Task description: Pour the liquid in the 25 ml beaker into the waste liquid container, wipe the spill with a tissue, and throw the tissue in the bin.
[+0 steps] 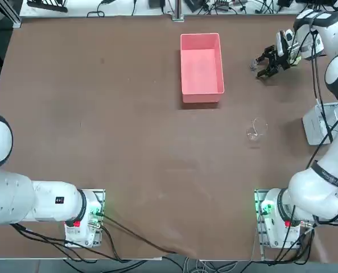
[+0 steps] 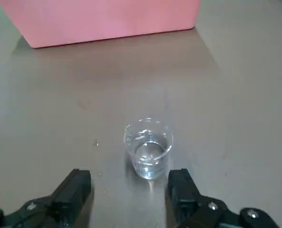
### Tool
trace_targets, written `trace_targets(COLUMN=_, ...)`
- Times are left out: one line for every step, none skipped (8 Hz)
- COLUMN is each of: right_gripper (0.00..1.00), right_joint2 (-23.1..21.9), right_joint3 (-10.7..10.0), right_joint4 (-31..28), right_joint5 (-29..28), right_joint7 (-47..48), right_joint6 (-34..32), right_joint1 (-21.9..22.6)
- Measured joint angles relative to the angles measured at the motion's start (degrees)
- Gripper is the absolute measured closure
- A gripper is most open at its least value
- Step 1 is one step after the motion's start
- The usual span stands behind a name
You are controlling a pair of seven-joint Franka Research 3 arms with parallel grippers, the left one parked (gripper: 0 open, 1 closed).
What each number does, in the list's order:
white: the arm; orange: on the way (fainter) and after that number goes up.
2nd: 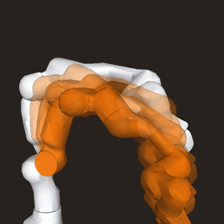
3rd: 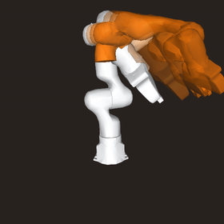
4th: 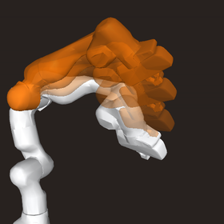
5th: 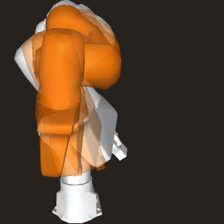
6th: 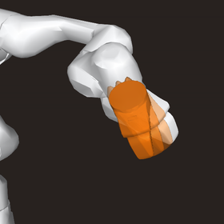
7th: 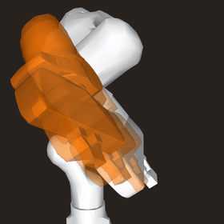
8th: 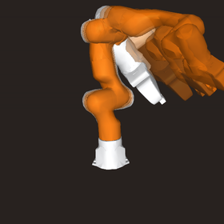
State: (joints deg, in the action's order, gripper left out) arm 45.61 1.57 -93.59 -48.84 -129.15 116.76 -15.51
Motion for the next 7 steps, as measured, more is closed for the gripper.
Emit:
trace_targets(right_gripper=0.0, right_joint2=0.03, right_joint3=0.0, right_joint4=0.0, right_joint5=-0.01, right_joint7=-0.01, right_joint6=-0.01, right_joint1=0.0)
trace_targets(right_gripper=0.0, right_joint2=0.03, right_joint3=0.04, right_joint4=0.0, right_joint5=-0.04, right_joint7=-0.02, right_joint6=-0.01, right_joint1=0.0)
trace_targets(right_gripper=0.0, right_joint2=0.03, right_joint3=0.25, right_joint4=0.0, right_joint5=-0.12, right_joint7=-0.05, right_joint6=-0.04, right_joint1=0.0)
trace_targets(right_gripper=0.0, right_joint2=0.03, right_joint3=0.7, right_joint4=0.0, right_joint5=-0.18, right_joint7=-0.05, right_joint6=-0.04, right_joint1=0.01)
trace_targets(right_gripper=0.0, right_joint2=0.03, right_joint3=0.96, right_joint4=0.01, right_joint5=-0.42, right_joint7=-0.05, right_joint6=-0.04, right_joint1=0.04)
trace_targets(right_gripper=0.0, right_joint2=0.03, right_joint3=1.01, right_joint4=0.01, right_joint5=-0.54, right_joint7=-0.05, right_joint6=-0.04, right_joint1=0.04)
trace_targets(right_gripper=0.0, right_joint2=0.03, right_joint3=1.01, right_joint4=0.01, right_joint5=-0.58, right_joint7=-0.05, right_joint6=-0.04, right_joint1=0.03)
